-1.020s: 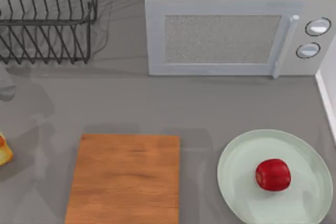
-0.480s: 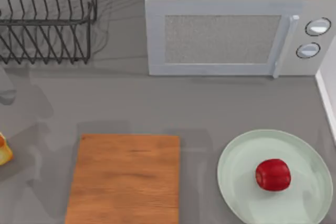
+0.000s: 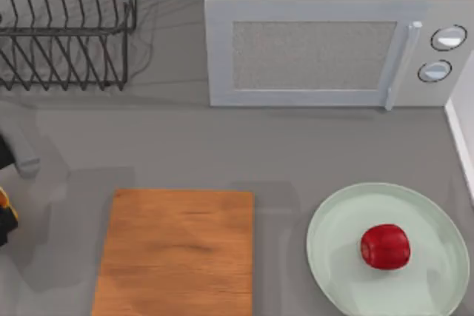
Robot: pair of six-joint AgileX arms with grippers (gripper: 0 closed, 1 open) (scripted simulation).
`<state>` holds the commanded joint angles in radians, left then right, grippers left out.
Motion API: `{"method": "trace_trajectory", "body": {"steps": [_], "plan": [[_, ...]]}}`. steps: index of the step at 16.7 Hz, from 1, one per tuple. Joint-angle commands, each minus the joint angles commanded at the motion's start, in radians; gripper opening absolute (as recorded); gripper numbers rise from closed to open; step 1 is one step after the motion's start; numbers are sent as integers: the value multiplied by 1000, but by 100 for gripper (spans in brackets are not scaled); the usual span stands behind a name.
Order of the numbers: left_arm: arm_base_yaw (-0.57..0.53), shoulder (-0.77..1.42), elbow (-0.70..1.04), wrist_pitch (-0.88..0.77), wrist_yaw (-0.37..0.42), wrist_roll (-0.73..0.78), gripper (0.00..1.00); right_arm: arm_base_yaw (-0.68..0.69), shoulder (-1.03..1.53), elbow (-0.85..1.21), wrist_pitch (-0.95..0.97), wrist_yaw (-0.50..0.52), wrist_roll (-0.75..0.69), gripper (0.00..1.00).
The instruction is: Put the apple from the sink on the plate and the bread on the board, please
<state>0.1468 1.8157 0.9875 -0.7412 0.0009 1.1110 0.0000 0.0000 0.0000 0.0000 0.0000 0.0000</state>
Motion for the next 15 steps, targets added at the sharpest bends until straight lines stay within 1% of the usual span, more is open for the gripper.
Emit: {"method": "trace_trajectory", "body": {"steps": [4, 15], "plan": [[0, 4, -5, 8, 0, 0, 100, 0, 0, 0, 0, 0, 0, 100], [0, 4, -5, 8, 0, 0, 17, 0, 0, 0, 0, 0, 0, 100]]}}
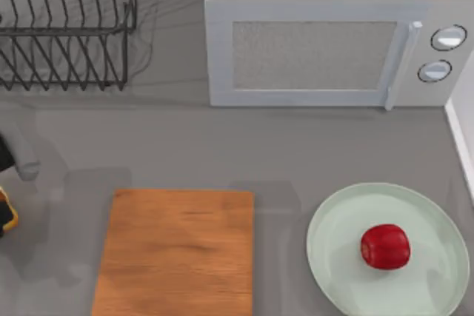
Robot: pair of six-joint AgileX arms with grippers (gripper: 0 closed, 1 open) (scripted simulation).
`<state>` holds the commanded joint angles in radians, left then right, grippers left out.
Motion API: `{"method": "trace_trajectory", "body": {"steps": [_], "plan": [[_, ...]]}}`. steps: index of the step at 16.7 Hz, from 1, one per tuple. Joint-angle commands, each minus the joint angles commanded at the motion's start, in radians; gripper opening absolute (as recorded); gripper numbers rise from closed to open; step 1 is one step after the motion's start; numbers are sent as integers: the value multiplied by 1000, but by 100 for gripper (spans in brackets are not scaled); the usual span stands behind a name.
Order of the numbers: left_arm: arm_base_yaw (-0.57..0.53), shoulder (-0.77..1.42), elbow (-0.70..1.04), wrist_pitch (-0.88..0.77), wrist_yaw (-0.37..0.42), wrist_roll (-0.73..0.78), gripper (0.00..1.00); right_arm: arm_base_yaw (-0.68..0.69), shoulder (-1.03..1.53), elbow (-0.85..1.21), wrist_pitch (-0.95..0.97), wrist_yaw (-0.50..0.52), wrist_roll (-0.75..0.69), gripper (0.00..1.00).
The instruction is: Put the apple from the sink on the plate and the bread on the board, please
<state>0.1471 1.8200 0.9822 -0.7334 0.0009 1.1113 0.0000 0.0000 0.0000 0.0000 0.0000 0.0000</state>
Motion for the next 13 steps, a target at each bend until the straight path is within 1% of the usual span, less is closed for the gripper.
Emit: {"method": "trace_trajectory", "body": {"steps": [2, 3, 13], "plan": [[0, 0, 0, 0, 0, 0, 2, 0, 0, 0, 0, 0, 0, 100], [0, 0, 0, 0, 0, 0, 0, 0, 0, 0, 0, 0, 0, 100], [0, -7, 14, -16, 0, 0, 0, 0, 0, 0, 0, 0, 0, 100]]}}
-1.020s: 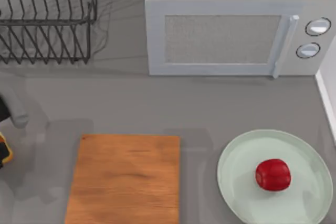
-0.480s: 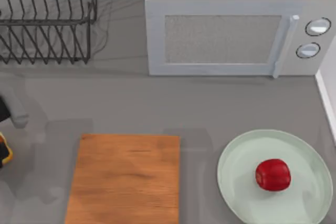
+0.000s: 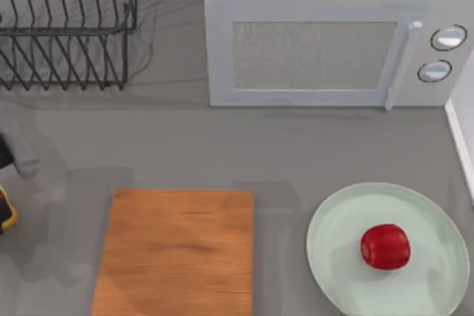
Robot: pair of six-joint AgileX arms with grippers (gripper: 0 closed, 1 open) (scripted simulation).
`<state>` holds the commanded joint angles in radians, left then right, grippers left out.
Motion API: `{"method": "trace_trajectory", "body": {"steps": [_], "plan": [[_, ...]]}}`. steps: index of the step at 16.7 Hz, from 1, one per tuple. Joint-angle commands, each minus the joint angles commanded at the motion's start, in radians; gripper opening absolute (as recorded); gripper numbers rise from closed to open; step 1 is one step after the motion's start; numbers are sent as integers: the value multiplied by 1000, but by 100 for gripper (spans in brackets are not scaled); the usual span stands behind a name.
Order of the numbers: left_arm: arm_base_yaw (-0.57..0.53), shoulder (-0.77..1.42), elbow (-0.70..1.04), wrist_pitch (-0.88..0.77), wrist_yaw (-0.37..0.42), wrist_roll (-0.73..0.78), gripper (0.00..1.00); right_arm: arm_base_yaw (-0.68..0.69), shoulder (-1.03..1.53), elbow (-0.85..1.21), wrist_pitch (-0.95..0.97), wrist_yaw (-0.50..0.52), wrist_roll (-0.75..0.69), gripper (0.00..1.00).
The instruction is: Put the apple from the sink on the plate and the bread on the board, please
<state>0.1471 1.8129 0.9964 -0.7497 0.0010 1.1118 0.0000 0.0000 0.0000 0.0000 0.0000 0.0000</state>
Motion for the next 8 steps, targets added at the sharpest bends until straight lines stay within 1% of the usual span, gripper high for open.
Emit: {"method": "trace_trajectory", "body": {"steps": [2, 6, 8], "plan": [[2, -19, 43, -58, 0, 0, 0, 0, 0, 0, 0, 0, 0, 100], [-1, -88, 161, -273, 0, -1, 0, 0, 0, 0, 0, 0, 0, 100], [-3, -122, 212, -349, 0, -3, 0, 0, 0, 0, 0, 0, 0, 100]]}}
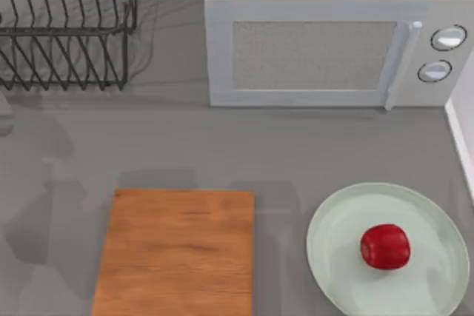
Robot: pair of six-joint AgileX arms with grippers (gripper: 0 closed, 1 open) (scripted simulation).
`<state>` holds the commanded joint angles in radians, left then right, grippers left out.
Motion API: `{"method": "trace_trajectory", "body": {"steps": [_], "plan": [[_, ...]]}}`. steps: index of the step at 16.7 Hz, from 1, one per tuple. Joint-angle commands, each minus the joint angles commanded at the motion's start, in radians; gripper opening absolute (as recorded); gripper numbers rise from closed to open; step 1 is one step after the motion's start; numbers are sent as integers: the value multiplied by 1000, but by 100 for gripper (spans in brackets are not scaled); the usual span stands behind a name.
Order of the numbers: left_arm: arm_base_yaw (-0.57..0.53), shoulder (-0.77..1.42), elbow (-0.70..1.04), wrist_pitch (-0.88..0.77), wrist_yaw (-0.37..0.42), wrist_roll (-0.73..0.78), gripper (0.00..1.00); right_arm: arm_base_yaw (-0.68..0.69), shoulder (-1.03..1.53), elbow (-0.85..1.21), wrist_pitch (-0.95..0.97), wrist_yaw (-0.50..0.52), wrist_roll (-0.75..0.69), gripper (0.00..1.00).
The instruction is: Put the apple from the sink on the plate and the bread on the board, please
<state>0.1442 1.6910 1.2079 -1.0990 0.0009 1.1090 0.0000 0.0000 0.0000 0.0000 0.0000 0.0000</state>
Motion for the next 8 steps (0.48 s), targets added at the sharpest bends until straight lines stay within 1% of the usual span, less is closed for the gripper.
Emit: {"method": "trace_trajectory", "body": {"steps": [2, 8], "plan": [[-2, -22, 25, -34, 0, -2, 0, 0, 0, 0, 0, 0, 0, 100], [-5, -17, 25, -33, -1, -11, 0, 0, 0, 0, 0, 0, 0, 100]]}}
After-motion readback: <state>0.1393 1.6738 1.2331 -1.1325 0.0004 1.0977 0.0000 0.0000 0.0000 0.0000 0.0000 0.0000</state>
